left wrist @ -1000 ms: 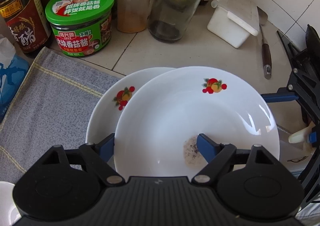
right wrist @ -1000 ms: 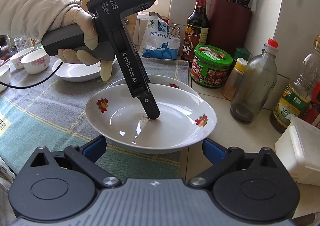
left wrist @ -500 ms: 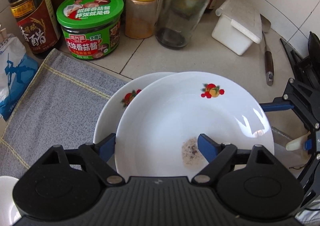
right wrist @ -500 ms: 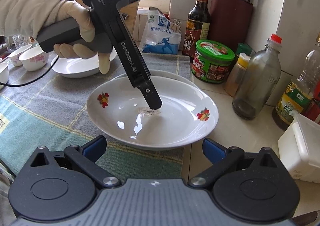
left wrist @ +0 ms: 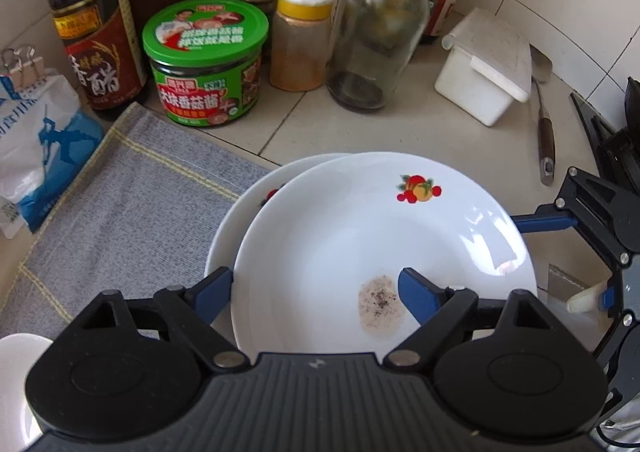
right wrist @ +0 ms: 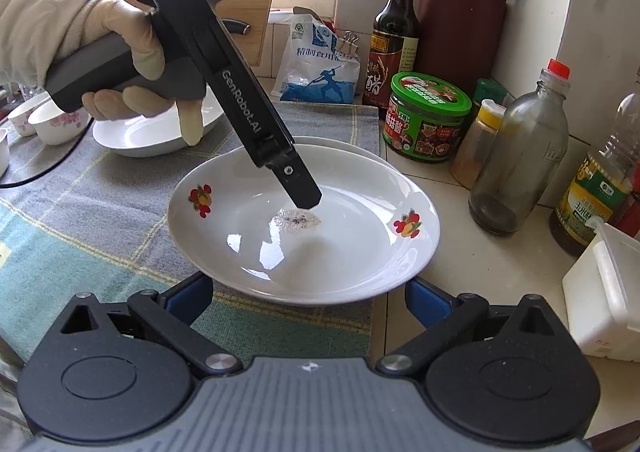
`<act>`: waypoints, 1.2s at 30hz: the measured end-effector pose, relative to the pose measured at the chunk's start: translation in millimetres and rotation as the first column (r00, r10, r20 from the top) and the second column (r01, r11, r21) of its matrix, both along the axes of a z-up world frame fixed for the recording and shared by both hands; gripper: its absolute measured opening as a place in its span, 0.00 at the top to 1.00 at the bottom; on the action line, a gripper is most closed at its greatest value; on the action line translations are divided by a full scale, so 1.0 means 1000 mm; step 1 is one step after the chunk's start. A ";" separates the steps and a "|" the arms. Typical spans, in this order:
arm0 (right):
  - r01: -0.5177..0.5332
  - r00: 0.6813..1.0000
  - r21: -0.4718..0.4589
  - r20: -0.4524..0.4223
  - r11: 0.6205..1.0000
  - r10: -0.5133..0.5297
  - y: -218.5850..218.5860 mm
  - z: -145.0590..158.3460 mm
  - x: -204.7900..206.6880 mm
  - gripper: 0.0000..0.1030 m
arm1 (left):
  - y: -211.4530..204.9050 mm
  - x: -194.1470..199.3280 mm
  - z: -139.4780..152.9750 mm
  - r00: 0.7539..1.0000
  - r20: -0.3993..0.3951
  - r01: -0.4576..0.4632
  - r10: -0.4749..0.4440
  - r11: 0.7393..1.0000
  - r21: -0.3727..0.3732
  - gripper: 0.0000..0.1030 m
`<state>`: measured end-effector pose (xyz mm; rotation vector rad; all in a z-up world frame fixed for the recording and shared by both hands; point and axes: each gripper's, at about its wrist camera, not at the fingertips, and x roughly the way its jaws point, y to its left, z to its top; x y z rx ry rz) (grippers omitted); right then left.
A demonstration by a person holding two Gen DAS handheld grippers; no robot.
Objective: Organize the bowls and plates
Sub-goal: 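Lower the held plate fully onto the other plate and open the left gripper, then grasp the rim of the stained white fruit-decal plate with the right gripper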
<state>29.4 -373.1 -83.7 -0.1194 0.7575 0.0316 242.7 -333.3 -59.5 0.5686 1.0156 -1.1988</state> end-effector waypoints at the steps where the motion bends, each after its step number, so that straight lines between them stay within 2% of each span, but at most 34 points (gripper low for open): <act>1: 0.002 1.000 0.000 0.000 1.000 -0.002 0.000 0.000 0.001 0.00 | 0.002 0.000 0.002 1.000 0.005 -0.004 0.004 1.000 -0.005 0.13; 5: 0.006 1.000 0.032 0.007 0.999 -0.006 -0.002 0.000 -0.001 0.00 | 0.007 -0.002 0.006 1.000 0.021 -0.011 0.011 1.000 -0.015 0.12; 10: 0.040 0.999 0.014 0.003 0.999 -0.041 0.002 0.005 -0.006 0.00 | 0.019 -0.009 0.013 0.998 0.053 -0.039 0.042 0.998 -0.052 0.12; 14: 0.072 0.997 0.032 0.019 0.997 -0.072 0.006 0.013 -0.014 0.00 | 0.038 -0.020 0.025 0.989 0.093 -0.100 0.112 0.987 -0.130 0.12; 18: 0.107 0.994 0.033 0.029 0.994 -0.108 0.010 0.018 -0.017 0.00 | 0.067 -0.043 0.036 0.963 0.135 -0.198 0.234 0.952 -0.234 0.11; 21: 0.105 0.994 0.056 0.031 0.993 -0.107 0.011 0.020 -0.014 0.00 | 0.091 -0.065 0.037 0.924 0.172 -0.288 0.341 0.918 -0.272 0.08; 24: 0.074 0.996 0.066 0.035 0.995 -0.076 0.016 0.021 -0.008 0.00 | 0.113 -0.082 0.034 0.877 0.190 -0.384 0.441 0.882 -0.272 0.07; 28: 0.023 0.999 0.074 0.042 0.997 -0.026 0.028 0.022 0.005 0.00 | 0.147 -0.092 0.027 0.795 0.257 -0.490 0.550 0.831 -0.262 0.07; 30: -0.003 0.999 0.081 0.044 0.997 0.000 0.035 0.023 0.012 0.00 | 0.165 -0.091 0.023 0.744 0.292 -0.550 0.601 0.799 -0.242 0.07; 32: -0.031 0.999 0.092 0.043 0.995 0.028 0.044 0.024 0.019 0.00 | 0.184 -0.088 0.017 0.710 0.297 -0.595 0.639 0.770 -0.233 0.06; 34: -0.050 0.998 0.089 0.042 0.995 0.046 0.054 0.025 0.028 0.00 | 0.202 -0.082 0.010 0.685 0.302 -0.625 0.663 0.747 -0.225 0.06; 36: -0.067 0.997 0.094 0.034 0.993 0.064 0.064 0.025 0.037 0.00 | 0.216 -0.075 -0.001 0.673 0.295 -0.643 0.679 0.733 -0.220 0.06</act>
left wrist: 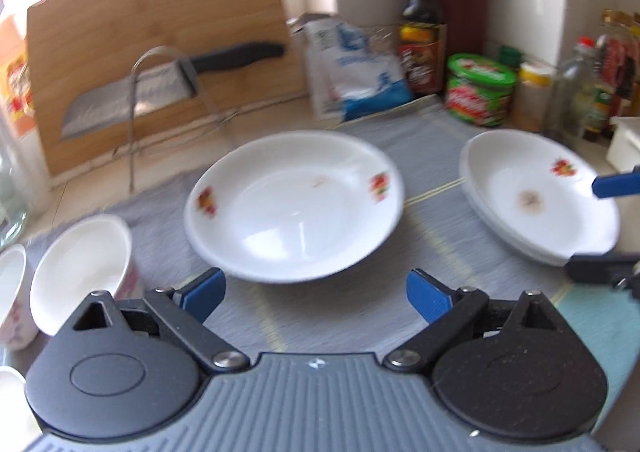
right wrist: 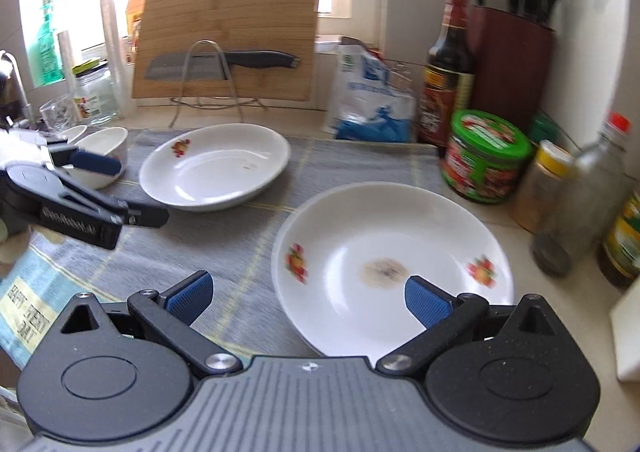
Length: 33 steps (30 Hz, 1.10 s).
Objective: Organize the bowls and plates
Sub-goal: 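Grasp the rim of the stained white fruit-decal plate with the right gripper, then lift the plate and carry it toward the plate stack with the right gripper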
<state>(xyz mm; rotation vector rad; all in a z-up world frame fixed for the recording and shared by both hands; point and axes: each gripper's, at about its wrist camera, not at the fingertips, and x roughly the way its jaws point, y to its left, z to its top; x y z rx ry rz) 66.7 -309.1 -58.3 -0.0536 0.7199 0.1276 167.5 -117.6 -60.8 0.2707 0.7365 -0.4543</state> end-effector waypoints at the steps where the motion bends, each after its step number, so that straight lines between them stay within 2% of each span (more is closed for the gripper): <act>1: 0.003 1.000 -0.003 -0.014 1.000 -0.003 0.005 0.000 0.006 0.00 | 0.005 0.004 -0.006 1.000 -0.014 -0.016 0.016 1.000 0.001 0.06; 3: 0.010 1.000 -0.029 -0.026 1.000 -0.011 0.015 0.004 0.012 0.00 | 0.013 0.012 -0.018 0.998 -0.046 -0.033 0.032 0.999 -0.012 0.06; 5: 0.014 1.000 -0.046 -0.027 0.999 -0.015 0.023 0.008 0.012 0.00 | 0.015 0.018 -0.026 0.998 -0.063 -0.013 0.011 1.000 -0.024 0.06; 8: 0.041 0.997 -0.030 -0.060 0.999 -0.043 0.027 0.009 0.016 0.00 | 0.017 0.028 -0.035 0.998 -0.061 0.007 -0.010 0.999 -0.035 0.06; 13: 0.040 0.996 -0.083 -0.081 0.996 -0.047 0.033 0.016 0.026 0.00 | 0.015 0.042 -0.043 0.998 -0.050 0.032 -0.035 0.998 -0.051 0.01; 17: -0.050 0.994 -0.078 -0.106 0.996 0.042 0.033 0.022 0.048 0.00 | 0.010 0.046 -0.045 0.998 -0.036 0.052 -0.054 0.997 -0.054 0.00; 23: -0.198 0.970 -0.008 -0.145 0.980 0.195 0.030 0.024 0.114 0.00 | 0.007 0.048 -0.044 0.999 -0.032 0.018 -0.020 0.998 -0.060 0.00; 26: -0.253 0.950 0.041 -0.179 0.967 0.256 0.030 0.021 0.150 0.00 | 0.007 0.048 -0.044 0.999 -0.031 0.007 -0.009 0.998 -0.062 0.00; 33: -0.349 0.890 0.075 -0.284 0.934 0.356 0.039 -0.006 0.217 0.00 | 0.005 0.051 -0.044 0.999 -0.029 -0.040 0.039 0.997 -0.060 0.00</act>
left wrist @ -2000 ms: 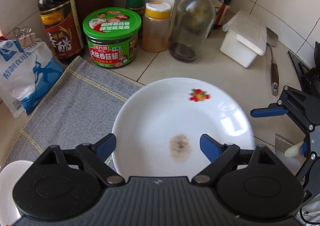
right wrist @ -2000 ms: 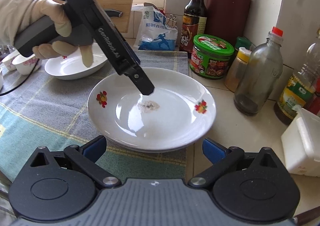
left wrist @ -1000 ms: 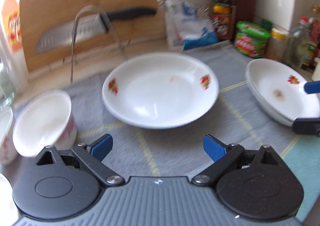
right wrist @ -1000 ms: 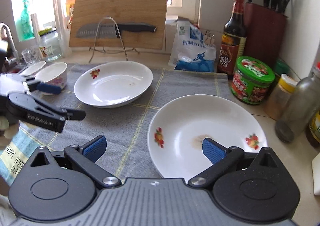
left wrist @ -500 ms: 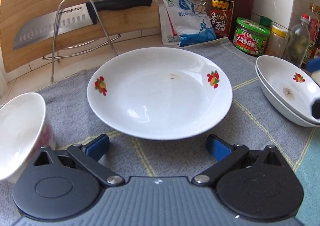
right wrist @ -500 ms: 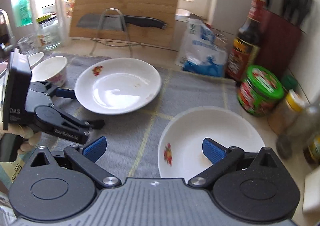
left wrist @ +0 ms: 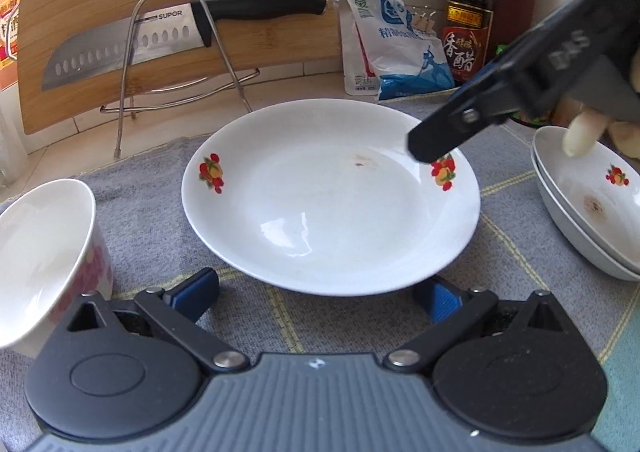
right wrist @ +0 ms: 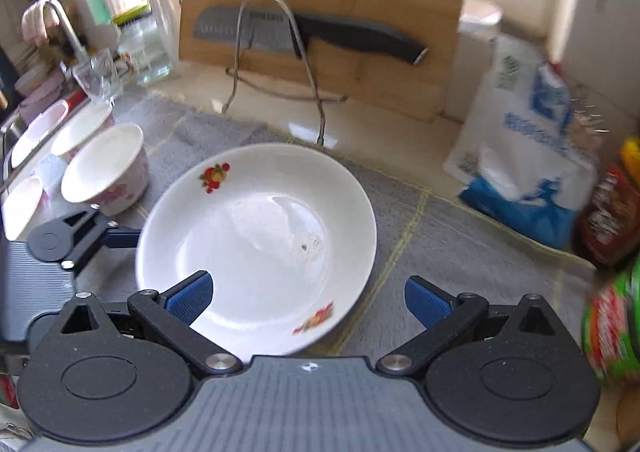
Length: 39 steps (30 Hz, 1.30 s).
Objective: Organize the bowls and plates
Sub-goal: 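Lift the plate and carry it toward the plate stack with the right gripper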
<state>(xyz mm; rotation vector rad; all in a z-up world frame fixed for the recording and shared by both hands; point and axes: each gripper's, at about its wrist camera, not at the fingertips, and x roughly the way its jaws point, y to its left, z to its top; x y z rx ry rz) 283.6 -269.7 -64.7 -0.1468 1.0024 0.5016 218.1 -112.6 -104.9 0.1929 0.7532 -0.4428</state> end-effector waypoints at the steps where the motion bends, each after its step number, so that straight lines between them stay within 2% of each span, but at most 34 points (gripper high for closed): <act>1: -0.005 1.000 0.000 -0.017 1.000 0.005 0.001 -0.005 0.007 0.00 | 0.000 0.000 0.000 1.000 0.005 -0.006 0.006 1.000 0.000 0.00; 9: -0.099 0.987 0.047 -0.119 0.994 0.104 0.012 -0.034 0.047 0.00 | 0.000 -0.001 0.000 1.000 0.018 -0.017 0.017 1.000 -0.009 0.00; 15: -0.177 0.976 0.078 -0.112 0.981 0.185 0.020 -0.033 0.063 0.00 | 0.000 -0.002 0.000 0.999 0.024 -0.022 0.022 1.000 -0.014 0.00; 23: -0.254 0.954 0.110 -0.133 0.961 0.268 0.028 -0.035 0.084 0.00 | -0.003 0.004 0.003 1.000 -0.005 -0.001 0.001 1.000 0.000 0.00; 35: -0.276 0.906 0.242 -0.258 0.930 0.336 0.025 -0.033 0.112 0.00 | -0.004 0.005 0.004 1.000 -0.003 0.031 -0.031 1.000 0.007 0.01; 39: -0.276 0.890 0.249 -0.298 0.928 0.345 0.026 -0.032 0.116 0.00 | -0.005 0.005 0.004 0.999 0.008 0.040 -0.040 0.999 0.012 0.01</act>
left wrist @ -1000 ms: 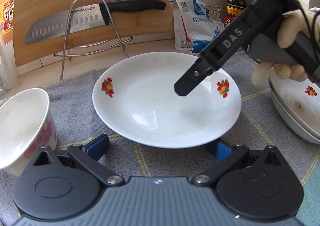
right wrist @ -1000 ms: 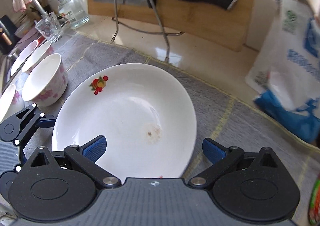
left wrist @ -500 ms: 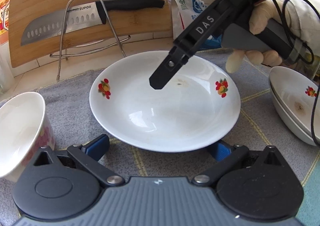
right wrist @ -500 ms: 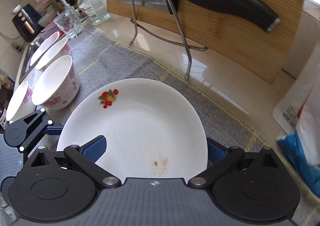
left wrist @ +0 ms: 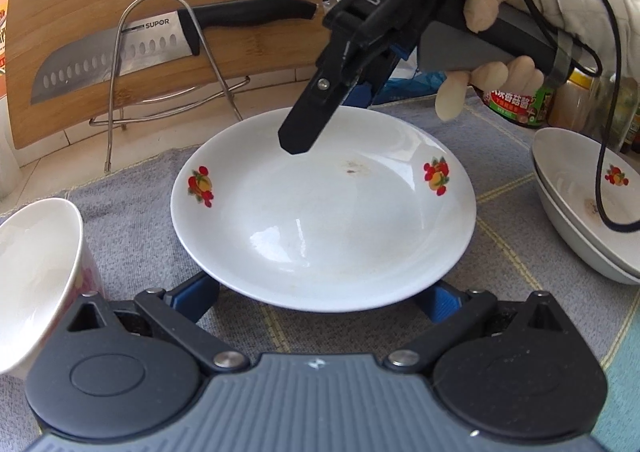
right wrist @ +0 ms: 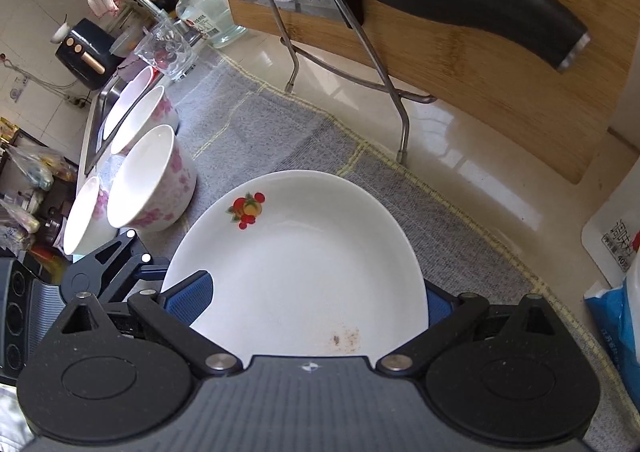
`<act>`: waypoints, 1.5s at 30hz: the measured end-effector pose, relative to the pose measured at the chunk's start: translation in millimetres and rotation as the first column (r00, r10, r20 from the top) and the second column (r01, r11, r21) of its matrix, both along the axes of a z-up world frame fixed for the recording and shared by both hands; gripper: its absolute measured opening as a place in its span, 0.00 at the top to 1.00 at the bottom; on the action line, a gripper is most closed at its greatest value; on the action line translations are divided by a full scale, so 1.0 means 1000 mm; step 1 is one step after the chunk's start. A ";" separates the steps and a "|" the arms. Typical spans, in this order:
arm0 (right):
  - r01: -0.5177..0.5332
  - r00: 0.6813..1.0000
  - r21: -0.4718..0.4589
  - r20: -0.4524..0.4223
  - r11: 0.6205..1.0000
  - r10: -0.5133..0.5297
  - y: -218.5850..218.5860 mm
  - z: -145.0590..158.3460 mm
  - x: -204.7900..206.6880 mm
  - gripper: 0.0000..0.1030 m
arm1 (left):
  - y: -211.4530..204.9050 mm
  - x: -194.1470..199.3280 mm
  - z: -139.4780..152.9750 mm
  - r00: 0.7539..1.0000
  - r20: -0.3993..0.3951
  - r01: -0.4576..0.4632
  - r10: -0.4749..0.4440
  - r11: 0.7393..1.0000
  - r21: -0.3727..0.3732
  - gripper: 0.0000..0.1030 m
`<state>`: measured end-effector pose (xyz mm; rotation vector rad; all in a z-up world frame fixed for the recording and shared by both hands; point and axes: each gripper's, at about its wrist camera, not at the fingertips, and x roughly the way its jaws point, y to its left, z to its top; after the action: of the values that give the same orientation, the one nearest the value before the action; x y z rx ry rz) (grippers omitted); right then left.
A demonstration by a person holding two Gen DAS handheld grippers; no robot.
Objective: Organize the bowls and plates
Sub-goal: 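Lift the plate and carry it toward the plate stack with the right gripper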
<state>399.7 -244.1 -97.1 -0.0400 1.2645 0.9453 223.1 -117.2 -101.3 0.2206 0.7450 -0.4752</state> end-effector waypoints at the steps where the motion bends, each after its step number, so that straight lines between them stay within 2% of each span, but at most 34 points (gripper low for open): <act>1: 0.000 1.000 0.002 -0.012 1.000 0.000 0.000 0.000 0.002 0.00 | 0.000 0.000 0.000 1.000 0.004 0.002 -0.002 1.000 0.002 0.01; 6: 0.009 0.998 0.023 -0.065 1.000 -0.008 -0.004 0.001 0.007 0.00 | -0.002 -0.002 0.001 1.000 0.018 0.024 -0.024 1.000 0.017 0.01; 20: 0.009 0.999 0.011 -0.033 1.000 -0.008 -0.004 0.014 -0.005 0.00 | -0.002 -0.006 0.014 1.000 0.009 0.029 -0.029 0.999 0.012 0.02; 30: 0.032 0.999 0.018 0.005 0.999 -0.032 -0.011 0.034 -0.031 0.00 | -0.006 -0.025 0.039 0.997 0.036 0.070 -0.072 0.997 0.036 0.02; 45: 0.131 0.990 0.028 0.045 0.991 -0.132 -0.050 0.062 -0.090 0.00 | -0.026 -0.059 0.071 0.980 0.049 0.190 -0.192 0.981 0.039 0.02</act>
<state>309.9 -294.5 -35.2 0.0403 1.1968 0.8422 164.2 -143.2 -30.5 0.3379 0.6842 -0.6371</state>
